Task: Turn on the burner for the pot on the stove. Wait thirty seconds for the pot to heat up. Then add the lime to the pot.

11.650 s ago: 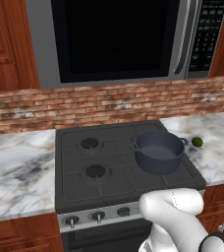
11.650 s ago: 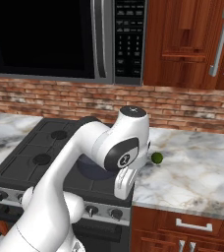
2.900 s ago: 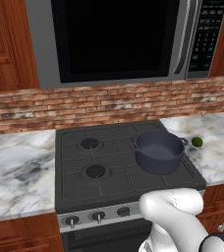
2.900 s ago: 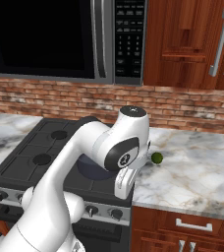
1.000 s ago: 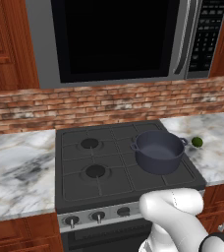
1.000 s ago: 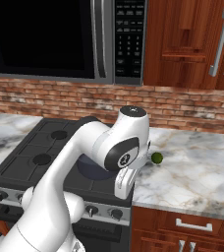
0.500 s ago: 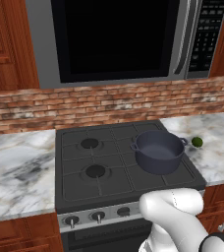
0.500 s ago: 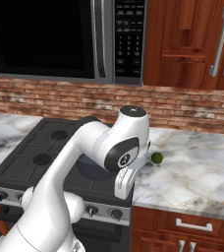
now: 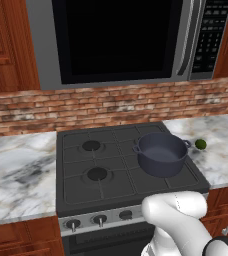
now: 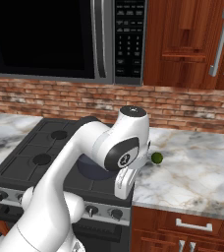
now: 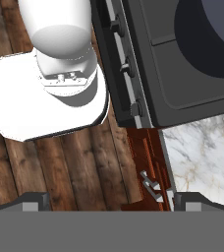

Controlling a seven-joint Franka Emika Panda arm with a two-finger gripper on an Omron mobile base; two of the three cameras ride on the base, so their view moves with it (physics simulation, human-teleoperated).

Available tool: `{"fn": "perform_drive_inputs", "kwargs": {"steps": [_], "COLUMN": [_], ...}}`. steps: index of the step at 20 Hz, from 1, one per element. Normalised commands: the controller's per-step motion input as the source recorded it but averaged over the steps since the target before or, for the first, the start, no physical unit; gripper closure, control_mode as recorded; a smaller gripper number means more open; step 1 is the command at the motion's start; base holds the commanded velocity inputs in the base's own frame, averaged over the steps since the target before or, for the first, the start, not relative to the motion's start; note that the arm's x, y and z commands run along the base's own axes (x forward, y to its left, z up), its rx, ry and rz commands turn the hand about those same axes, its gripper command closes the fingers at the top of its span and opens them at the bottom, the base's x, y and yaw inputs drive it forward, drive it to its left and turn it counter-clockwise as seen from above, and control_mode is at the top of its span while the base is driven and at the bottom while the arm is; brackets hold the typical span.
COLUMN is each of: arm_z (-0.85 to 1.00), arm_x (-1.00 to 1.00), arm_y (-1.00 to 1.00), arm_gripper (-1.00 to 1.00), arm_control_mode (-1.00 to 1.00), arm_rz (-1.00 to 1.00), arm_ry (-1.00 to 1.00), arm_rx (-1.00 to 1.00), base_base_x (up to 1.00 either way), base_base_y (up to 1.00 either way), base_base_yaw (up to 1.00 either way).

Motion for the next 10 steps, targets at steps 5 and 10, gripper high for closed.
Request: {"fn": "perform_drive_inputs", "kwargs": {"steps": [5,10], "arm_z": [0.0,0.0], "arm_x": [0.0,0.0], "arm_y": [0.0,0.0], "arm_gripper": [-1.0,-1.0], "arm_control_mode": [-1.0,-1.0], "arm_rz": [0.0,0.0], "arm_ry": [0.0,0.0], "arm_rx": [0.0,0.0], "base_base_x": [0.0,0.0], "base_base_y": [0.0,0.0], "base_base_yaw": [0.0,0.0]}}
